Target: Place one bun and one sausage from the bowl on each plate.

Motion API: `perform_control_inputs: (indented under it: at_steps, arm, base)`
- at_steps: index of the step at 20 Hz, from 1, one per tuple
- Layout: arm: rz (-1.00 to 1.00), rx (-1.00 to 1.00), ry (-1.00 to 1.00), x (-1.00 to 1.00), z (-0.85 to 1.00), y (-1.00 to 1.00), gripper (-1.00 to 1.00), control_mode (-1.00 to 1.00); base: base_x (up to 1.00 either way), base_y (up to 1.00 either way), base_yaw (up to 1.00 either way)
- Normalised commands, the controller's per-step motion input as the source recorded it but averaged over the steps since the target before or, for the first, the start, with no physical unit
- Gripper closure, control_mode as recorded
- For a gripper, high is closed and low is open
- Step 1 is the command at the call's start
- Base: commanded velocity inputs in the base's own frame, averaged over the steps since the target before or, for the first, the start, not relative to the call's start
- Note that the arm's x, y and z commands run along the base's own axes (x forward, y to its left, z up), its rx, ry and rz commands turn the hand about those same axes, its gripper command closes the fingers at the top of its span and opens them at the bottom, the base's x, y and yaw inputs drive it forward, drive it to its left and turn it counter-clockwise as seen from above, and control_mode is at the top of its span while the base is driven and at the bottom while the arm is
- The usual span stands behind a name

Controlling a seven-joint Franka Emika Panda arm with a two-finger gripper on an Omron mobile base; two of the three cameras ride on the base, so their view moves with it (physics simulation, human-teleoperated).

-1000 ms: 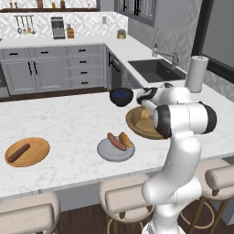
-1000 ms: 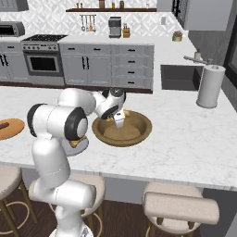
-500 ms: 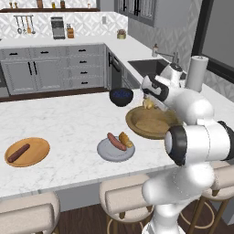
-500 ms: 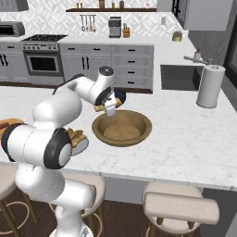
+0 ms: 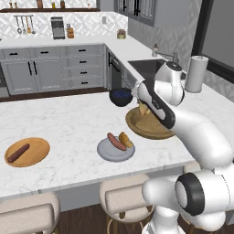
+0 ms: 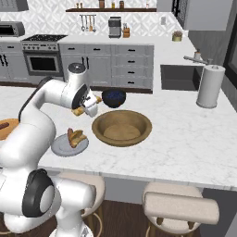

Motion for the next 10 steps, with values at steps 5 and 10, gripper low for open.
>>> perform_control_inputs:
  at_steps: [5, 10]
  arm:
    - [0.04, -0.02, -0.01, -0.36, 0.01, 0.07, 1.00, -1.00]
    - [0.00, 0.00, 0.00, 0.00, 0.00, 0.00, 1.00, -1.00]
  base:
    - [0.00, 0.00, 0.00]
    - [0.00, 0.00, 0.00]
